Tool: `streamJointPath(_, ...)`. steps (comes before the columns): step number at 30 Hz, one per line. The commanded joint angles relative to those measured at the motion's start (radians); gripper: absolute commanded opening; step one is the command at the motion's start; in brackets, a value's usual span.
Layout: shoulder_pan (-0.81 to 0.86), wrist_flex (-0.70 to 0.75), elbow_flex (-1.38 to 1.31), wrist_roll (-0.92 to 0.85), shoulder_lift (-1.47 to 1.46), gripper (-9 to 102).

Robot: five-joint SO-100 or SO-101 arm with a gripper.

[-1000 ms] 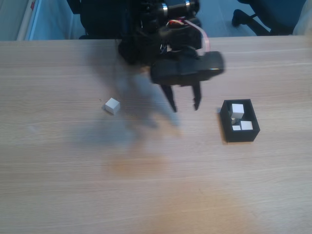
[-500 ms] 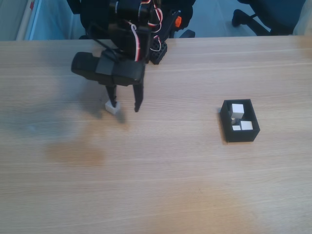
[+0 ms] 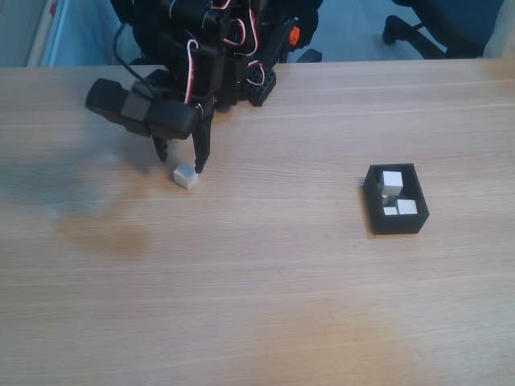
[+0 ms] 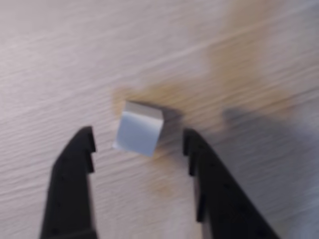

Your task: Pick blocks and place them in the box.

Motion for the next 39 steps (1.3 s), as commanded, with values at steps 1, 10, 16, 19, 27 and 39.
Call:
streamJointPath(1,0.006,0.020,0.003,-0.005,0.029,19)
streamJointPath(10,0.003,0.017,0.084,0.000,0.061,19)
streamJointPath(16,-0.008,-0.040,0.115,0.002,0.032,18)
streamJointPath(19,-0.014,-0.067,0.118,0.003,0.009,18)
streamJointPath(27,-0.021,-0.156,0.120,0.009,-0.064,18)
streamJointPath(39,-0.025,-0.206,0.156,0.008,-0.086,10)
